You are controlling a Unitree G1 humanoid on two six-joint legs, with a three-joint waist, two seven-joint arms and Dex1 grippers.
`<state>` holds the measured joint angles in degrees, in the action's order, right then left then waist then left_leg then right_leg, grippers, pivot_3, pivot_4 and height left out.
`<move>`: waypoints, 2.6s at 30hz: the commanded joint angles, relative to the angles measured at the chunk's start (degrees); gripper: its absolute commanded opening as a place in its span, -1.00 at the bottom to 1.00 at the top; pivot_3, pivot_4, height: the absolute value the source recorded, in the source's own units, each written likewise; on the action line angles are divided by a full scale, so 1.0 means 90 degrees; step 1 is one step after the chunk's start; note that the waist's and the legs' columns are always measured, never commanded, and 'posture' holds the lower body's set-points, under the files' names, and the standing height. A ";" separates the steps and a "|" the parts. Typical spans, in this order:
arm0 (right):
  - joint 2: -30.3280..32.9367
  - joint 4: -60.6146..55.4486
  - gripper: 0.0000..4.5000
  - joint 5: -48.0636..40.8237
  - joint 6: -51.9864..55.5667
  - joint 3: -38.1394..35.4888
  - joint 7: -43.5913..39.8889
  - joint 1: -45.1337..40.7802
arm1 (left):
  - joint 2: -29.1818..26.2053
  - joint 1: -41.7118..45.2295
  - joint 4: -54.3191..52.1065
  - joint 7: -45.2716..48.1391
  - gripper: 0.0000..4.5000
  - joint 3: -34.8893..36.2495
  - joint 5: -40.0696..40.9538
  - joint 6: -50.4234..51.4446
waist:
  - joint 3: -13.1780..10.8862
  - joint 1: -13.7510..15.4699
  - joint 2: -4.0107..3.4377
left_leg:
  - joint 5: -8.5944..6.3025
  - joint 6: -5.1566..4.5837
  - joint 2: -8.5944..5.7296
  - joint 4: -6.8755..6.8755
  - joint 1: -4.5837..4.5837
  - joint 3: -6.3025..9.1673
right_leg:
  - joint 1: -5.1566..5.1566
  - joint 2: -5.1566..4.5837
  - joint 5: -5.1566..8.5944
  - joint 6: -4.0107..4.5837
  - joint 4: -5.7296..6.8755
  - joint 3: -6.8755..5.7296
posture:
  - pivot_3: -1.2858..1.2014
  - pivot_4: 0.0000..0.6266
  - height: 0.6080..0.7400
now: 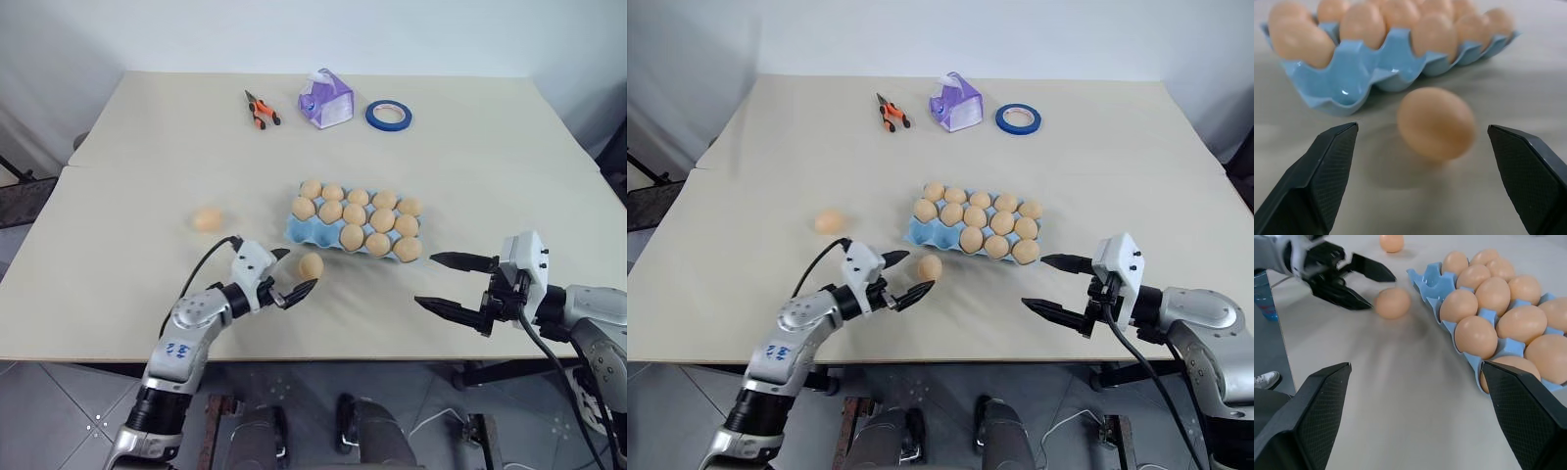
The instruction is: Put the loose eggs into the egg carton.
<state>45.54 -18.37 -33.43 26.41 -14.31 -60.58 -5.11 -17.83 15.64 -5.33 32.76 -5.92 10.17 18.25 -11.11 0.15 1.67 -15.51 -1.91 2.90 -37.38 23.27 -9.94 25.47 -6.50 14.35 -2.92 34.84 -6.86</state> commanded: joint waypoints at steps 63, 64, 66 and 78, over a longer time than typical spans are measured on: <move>-0.0005 -0.0416 1.00 -0.0116 -0.0011 -0.0003 0.0731 0.0210 | -0.1072 0.0517 -0.1103 0.1637 0.99 0.1020 0.1514 0.1094 | 0.0002 0.0101 -0.0004 | 0.0003 -0.0035 0.0005 -0.0038 0.0005 0.0005 | -0.0008 0.0006 0.0000 -0.0001 0.0015 -0.0004 | 0.03 -0.52 1.00; -0.0013 -0.0362 1.00 -0.0100 -0.0025 0.0032 0.0713 0.0144 | -0.1301 0.0342 -0.1058 0.1907 0.99 0.1211 0.1651 0.0970 | 0.0002 0.0089 -0.0005 | -0.0010 -0.0013 0.0006 -0.0039 0.0006 0.0004 | -0.0006 0.0005 0.0000 0.0000 0.0015 -0.0004 | 0.03 -0.52 1.00; -0.0030 -0.0288 1.00 -0.0086 -0.0041 0.0094 0.0657 0.0050 | -0.1722 0.0097 -0.0733 0.2237 0.99 0.1618 0.1798 0.0773 | 0.0001 0.0083 -0.0005 | -0.0011 -0.0010 0.0006 -0.0038 0.0006 0.0003 | -0.0005 0.0004 0.0001 0.0001 0.0015 -0.0003 | 0.03 -0.52 1.00; 0.0083 -0.0104 1.00 -0.0266 -0.0347 -0.0191 -0.0090 0.0369 | -0.2978 -0.0318 0.2104 0.3038 0.99 0.3183 0.1673 -0.0784 | 0.0001 0.0121 -0.0007 | -0.0021 -0.0004 0.0007 -0.0004 0.0009 0.0001 | 0.0006 0.0000 0.0004 0.0005 -0.0015 -0.0005 | 0.03 -0.52 1.00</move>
<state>45.18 -18.74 -34.77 24.51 -14.01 -60.19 -2.01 -43.59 12.31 11.18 59.41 20.70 25.85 14.30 -11.10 1.24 1.60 -15.71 -1.93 2.96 -37.39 23.34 -9.93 25.52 -6.50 14.39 -2.87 34.70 -6.91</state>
